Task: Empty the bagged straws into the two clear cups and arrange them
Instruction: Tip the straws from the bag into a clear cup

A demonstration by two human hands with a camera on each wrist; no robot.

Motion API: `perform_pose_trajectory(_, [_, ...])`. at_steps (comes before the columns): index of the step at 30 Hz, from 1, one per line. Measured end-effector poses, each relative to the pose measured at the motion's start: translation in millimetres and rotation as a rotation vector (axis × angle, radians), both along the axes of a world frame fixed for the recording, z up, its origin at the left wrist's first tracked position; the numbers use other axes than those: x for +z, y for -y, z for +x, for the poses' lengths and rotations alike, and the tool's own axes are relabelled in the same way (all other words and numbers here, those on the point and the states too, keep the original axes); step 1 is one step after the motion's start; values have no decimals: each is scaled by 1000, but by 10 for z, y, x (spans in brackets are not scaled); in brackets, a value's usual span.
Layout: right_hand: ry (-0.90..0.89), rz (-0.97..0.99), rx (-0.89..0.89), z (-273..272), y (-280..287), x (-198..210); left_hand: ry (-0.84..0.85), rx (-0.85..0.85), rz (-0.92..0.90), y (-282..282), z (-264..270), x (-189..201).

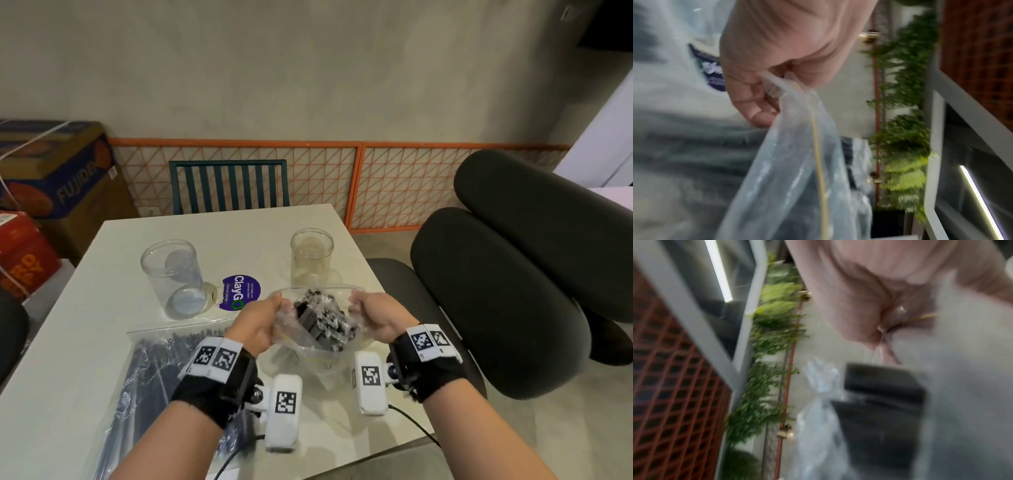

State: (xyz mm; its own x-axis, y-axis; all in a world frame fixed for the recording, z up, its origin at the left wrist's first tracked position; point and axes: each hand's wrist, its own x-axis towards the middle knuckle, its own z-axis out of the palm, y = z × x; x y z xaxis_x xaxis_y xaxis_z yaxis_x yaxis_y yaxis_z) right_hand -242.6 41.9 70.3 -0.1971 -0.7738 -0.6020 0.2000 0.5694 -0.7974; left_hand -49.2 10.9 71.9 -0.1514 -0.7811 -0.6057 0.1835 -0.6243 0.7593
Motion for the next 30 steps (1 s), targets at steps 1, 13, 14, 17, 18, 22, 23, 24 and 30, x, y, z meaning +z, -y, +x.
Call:
perform_pose_trajectory(1, [76,63,-38,5,32,-56,-96,31,88,20,-2,-48])
perform_pose_trajectory(13, [214,-249,-69,60,-127,-16,-123,-141,95,-119,144,-56])
perform_pose_trajectory(14, [133,-220,-30,95,-178,-16,-220,-97,121,-125,135,-47])
perform_pose_trajectory(17, [-49,-68,18,120,-249,-93,-450,82,161,-145,85,-67])
perform_pose_trajectory(18, [6,-53,-18,107,-238,-150,-516,141,179,-164,69,-113])
perform_pose_trajectory(22, [655,-23,-355,117,-233,-444,-626,251,234,-242,33,-411])
perform_pose_trajectory(23, [713,-26,-375,132,-248,-471,-609,229,228,-275,17,-423])
perform_pose_trajectory(24, [686,-32,-387,152,-266,-467,-552,217,206,-277,5,-436])
perform_pose_trajectory(30, [276,-107,-30,210,-410,-162,-493,126,132,-263,-26,-219])
